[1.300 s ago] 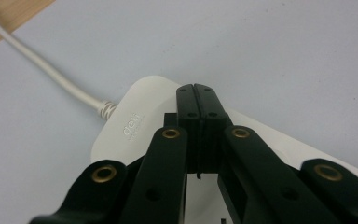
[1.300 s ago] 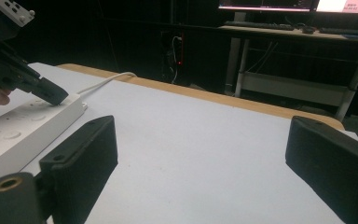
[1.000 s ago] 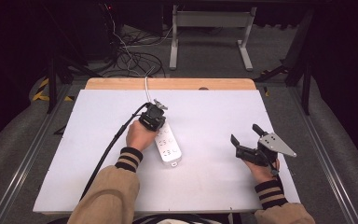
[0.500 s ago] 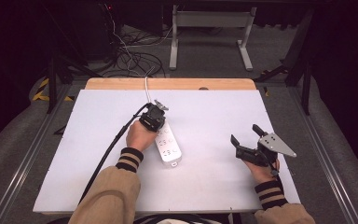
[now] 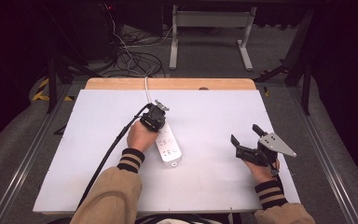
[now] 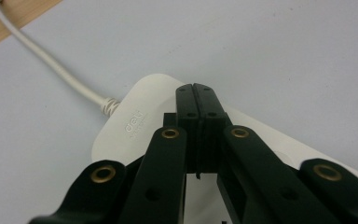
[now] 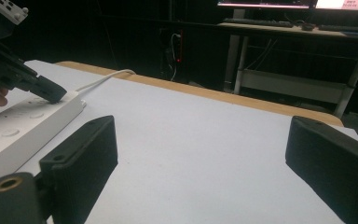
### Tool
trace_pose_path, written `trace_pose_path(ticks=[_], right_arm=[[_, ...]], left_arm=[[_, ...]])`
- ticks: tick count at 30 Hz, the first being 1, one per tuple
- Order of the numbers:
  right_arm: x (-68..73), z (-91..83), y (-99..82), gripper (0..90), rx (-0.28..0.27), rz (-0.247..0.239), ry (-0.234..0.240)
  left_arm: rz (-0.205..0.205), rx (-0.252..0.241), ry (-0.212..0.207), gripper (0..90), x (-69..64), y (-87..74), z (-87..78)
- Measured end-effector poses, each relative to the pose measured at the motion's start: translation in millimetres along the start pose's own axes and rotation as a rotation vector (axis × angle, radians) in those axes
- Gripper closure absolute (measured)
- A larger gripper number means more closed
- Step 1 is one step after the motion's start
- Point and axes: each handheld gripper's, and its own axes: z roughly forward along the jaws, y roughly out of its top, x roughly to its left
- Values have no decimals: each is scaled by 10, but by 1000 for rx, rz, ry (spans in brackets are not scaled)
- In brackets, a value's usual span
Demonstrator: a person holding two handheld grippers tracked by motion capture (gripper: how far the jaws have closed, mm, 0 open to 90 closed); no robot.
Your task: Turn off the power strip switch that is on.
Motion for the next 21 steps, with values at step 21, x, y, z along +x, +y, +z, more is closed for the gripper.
trace_pose_path(ticks=[21], right_arm=[[-7,4,-6,96,6,6,2]], left_arm=[[14,-11,8,900,-14,-18,0]])
